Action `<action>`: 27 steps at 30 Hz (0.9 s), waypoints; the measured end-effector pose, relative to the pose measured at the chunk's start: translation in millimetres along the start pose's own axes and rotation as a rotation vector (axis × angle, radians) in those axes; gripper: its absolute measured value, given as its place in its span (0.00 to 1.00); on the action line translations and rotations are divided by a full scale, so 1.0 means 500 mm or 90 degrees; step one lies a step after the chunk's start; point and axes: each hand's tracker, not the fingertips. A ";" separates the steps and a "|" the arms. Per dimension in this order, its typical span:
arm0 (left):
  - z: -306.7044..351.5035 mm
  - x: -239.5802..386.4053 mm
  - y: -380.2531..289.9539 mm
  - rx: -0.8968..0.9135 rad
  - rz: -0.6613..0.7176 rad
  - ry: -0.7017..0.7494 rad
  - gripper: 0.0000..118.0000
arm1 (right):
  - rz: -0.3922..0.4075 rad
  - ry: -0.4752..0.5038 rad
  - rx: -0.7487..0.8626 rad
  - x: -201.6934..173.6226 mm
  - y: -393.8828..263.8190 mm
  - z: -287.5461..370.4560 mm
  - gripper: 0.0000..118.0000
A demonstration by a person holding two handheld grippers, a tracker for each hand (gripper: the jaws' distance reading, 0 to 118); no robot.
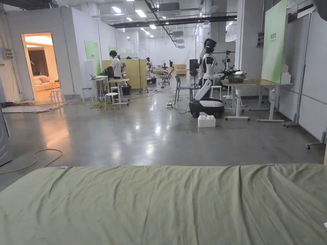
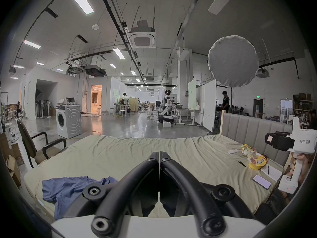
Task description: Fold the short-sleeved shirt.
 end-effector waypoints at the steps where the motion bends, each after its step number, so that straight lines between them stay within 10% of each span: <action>1: 0.002 0.005 0.002 -0.003 0.009 -0.004 0.00 | 0.000 0.000 -0.002 -0.001 -0.001 -0.001 0.00; 6: 0.007 -0.029 -0.004 -0.004 0.039 -0.007 0.01 | -0.012 0.008 -0.014 -0.006 -0.011 -0.011 0.00; 15: -0.063 -0.278 -0.101 -0.199 0.047 0.107 0.79 | -0.041 0.043 -0.126 -0.028 -0.087 -0.058 0.00; 27: -0.395 -0.550 -0.453 -0.483 0.118 0.205 0.81 | -0.078 0.015 -0.260 -0.028 -0.154 -0.105 0.00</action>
